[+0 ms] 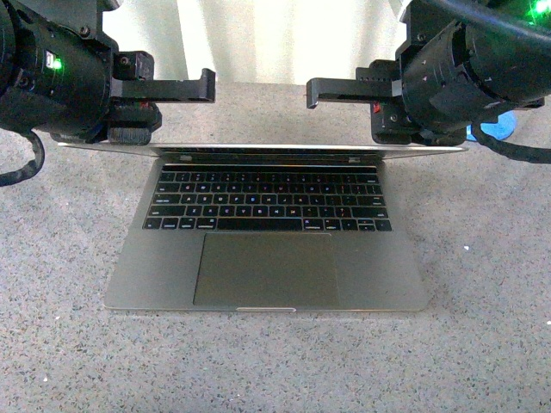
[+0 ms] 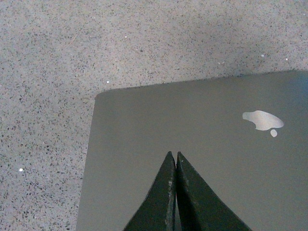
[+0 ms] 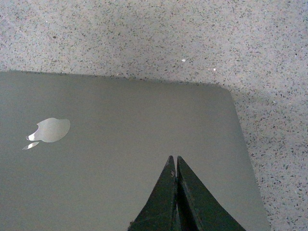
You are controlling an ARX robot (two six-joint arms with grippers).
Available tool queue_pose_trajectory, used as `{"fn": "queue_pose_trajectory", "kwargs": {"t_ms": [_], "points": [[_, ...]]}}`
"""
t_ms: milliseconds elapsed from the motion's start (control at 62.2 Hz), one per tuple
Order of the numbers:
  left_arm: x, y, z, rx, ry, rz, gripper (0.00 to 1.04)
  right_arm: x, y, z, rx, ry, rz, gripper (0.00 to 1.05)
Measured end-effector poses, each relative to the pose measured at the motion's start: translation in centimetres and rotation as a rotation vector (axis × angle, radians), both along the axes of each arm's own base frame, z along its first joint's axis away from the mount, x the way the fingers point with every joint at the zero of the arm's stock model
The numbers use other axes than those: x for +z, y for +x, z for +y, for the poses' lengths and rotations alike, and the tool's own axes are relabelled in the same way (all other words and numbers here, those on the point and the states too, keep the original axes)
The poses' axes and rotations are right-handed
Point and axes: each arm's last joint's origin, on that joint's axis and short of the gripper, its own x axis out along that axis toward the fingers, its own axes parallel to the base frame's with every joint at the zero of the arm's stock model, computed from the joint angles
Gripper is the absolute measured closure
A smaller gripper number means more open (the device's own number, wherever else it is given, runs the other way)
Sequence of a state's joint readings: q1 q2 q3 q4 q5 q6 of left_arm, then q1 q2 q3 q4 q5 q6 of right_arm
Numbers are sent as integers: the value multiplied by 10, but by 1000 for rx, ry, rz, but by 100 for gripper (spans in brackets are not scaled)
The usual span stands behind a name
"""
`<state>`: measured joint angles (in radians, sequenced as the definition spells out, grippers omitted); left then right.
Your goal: Close laptop
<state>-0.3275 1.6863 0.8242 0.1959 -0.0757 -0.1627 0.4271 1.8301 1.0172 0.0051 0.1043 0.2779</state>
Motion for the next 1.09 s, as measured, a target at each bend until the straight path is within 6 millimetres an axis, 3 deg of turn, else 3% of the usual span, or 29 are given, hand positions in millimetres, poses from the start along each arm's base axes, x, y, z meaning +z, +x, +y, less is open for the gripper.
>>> {"fn": "queue_pose_trajectory", "kwargs": {"t_ms": [1093], "points": [[-24,-11,3,6,5,45,101,-14,-10,-3,-4,4,35,104]]}}
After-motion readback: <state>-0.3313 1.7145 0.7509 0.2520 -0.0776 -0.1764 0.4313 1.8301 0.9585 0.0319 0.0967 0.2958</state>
